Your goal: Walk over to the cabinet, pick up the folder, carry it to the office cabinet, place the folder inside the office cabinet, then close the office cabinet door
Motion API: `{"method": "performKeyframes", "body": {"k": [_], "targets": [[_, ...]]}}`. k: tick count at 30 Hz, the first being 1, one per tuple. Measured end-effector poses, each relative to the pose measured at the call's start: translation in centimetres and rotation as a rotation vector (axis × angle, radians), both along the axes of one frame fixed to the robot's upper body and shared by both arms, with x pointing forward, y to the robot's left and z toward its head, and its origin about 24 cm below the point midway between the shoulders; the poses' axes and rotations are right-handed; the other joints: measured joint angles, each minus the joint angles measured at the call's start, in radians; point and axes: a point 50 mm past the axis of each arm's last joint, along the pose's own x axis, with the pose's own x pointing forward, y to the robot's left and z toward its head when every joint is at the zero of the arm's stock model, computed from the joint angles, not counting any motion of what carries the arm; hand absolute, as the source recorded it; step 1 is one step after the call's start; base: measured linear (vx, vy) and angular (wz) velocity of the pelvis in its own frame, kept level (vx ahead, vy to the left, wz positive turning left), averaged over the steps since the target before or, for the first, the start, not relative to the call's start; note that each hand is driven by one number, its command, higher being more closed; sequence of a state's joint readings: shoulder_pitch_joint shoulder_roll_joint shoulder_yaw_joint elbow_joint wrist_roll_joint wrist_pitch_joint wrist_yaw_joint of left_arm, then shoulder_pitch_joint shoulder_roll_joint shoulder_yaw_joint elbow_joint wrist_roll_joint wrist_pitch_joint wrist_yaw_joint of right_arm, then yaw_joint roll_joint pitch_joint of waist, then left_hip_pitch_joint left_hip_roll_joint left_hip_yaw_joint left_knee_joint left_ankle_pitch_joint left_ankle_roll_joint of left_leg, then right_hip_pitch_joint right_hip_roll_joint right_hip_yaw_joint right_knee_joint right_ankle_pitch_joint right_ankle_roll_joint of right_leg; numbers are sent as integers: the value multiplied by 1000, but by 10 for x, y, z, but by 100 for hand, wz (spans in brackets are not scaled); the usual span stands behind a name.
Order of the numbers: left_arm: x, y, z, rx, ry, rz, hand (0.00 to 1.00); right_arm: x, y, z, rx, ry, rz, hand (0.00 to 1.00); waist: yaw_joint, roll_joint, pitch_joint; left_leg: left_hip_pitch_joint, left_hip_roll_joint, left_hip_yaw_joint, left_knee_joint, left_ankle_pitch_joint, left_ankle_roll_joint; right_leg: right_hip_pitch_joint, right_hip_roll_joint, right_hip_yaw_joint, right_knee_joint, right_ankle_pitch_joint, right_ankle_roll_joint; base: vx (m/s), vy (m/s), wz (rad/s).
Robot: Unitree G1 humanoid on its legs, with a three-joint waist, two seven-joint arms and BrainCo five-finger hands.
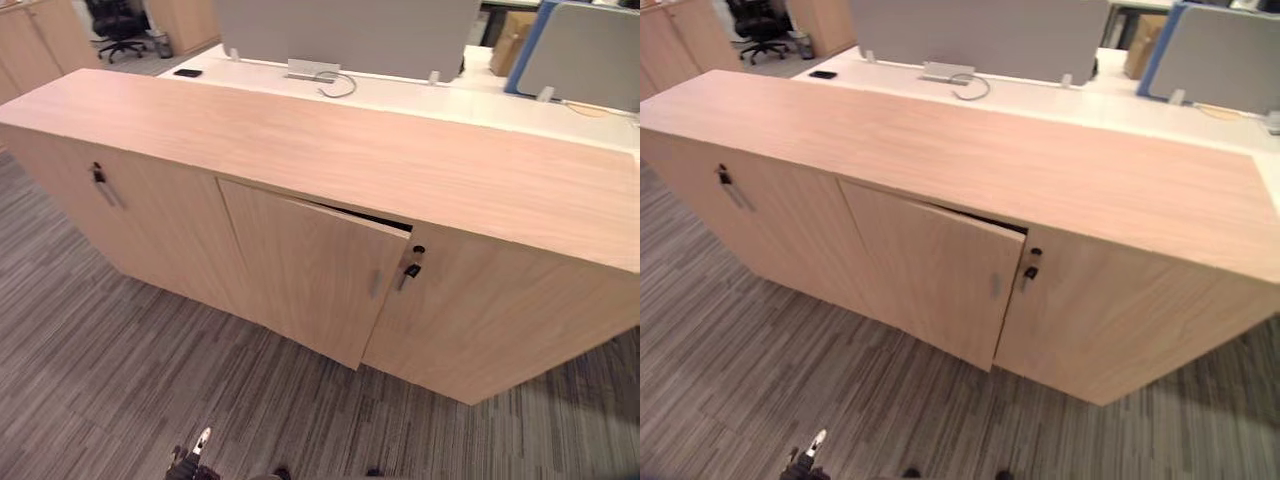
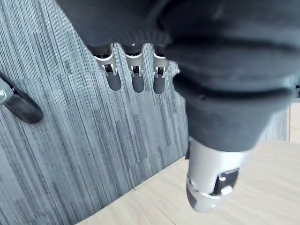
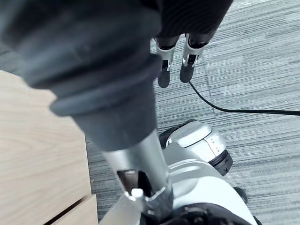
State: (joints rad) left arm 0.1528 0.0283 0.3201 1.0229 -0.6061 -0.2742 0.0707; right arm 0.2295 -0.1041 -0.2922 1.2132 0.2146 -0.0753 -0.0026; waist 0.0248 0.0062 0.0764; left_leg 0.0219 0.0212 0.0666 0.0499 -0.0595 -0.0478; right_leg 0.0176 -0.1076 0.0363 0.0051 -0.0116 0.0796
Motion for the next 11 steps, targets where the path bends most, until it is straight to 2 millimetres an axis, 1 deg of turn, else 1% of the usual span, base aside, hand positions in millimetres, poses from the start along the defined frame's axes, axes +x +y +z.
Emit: {"method": "performKeyframes", "body": {"k": [1,2,3,5,11], "targets": [[-1,0,-1,-6,4,-8,0,0,1,0,3,0,-3,0,-5,-1,-1,0,0,2,0,2,-1,0,2,3,-3,2,-2,67,23,-25],[-6,-5,-4,-38,15,-29,0,-1,3,-1,7,1,-18,0,-10,0,-3,8,2,7,1,5,4,1,6,10,-5,4,-3,74,17,-23],[-7,-10,-7,-74,19,-46,0,-2,2,-1,7,-1,-39,0,-10,1,-5,19,5,17,-5,9,11,6,10,21,-9,5,-3,93,14,-25],[-10,-16,-10,-112,27,-62,0,-4,3,-1,11,10,-43,0,-9,0,-17,23,9,31,-9,9,12,6,14,32,-21,11,-4,84,5,-26],[-10,-19,-12,-127,48,-108,0,-5,5,-2,25,21,-44,0,-8,2,-21,34,18,42,-8,8,13,8,26,53,-32,27,-8,27,-4,-13]]}}
